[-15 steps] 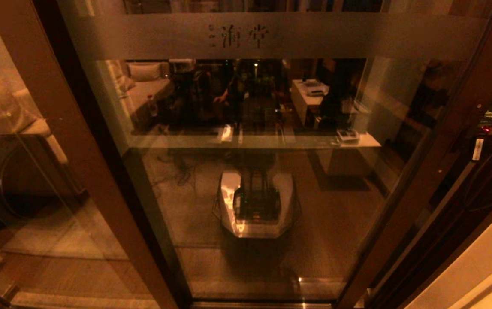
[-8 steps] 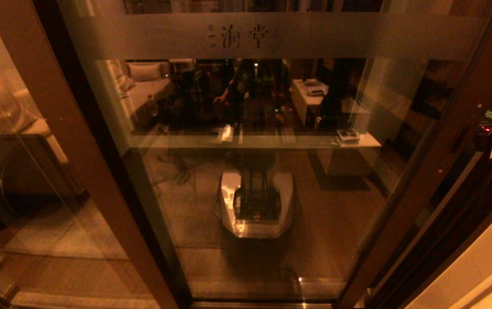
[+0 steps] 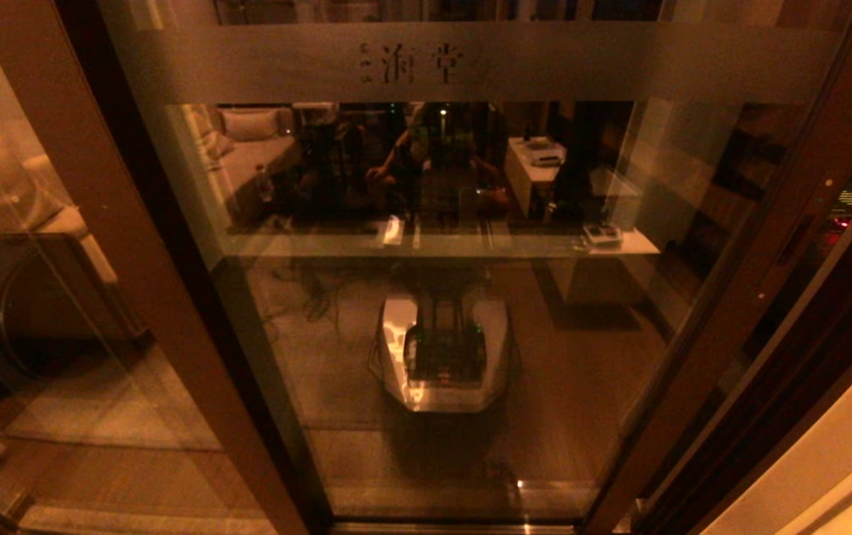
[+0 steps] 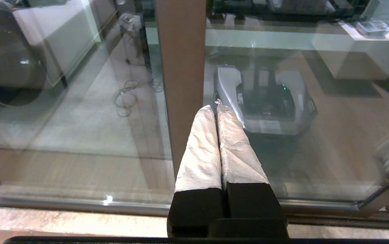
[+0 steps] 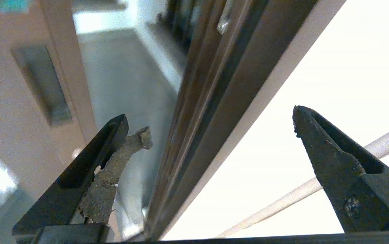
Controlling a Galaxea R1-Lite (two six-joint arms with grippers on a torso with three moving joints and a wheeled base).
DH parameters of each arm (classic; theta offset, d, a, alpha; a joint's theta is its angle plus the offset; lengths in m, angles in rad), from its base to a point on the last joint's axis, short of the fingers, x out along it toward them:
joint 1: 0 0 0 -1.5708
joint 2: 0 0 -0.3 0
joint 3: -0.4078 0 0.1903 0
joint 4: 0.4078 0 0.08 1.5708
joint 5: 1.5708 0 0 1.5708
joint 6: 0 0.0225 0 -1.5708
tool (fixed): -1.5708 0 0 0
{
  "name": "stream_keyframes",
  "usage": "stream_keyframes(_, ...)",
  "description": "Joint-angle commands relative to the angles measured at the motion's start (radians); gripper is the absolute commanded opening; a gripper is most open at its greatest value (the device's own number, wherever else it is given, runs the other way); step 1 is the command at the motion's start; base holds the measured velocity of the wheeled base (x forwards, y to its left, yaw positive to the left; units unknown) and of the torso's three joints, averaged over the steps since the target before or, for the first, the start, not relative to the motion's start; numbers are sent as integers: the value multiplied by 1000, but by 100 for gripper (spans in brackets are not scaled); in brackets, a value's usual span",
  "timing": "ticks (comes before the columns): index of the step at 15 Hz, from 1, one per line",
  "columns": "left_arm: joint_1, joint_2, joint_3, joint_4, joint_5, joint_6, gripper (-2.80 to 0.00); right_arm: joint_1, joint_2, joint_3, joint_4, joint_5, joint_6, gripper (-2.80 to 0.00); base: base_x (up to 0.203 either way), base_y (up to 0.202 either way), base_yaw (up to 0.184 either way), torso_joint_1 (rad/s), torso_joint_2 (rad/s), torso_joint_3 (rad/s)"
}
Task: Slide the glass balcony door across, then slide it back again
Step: Close the slid door
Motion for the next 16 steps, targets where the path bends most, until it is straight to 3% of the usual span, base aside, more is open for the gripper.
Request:
stream_keyframes(1, 0, 1, -1, -1, 0, 0, -280, 52, -24, -4, 19, -4, -9, 0, 0, 0, 0, 0, 0, 0)
stream_keyframes(7, 0, 1, 0, -1, 0, 0, -280, 71, 23, 19, 39, -14, 5, 0, 0, 0, 0, 0, 0, 0)
stream_keyframes(16, 0, 1, -1, -1, 0, 0, -280, 71, 150, -117, 33, -18, 20, 0, 0, 0, 0, 0, 0, 0)
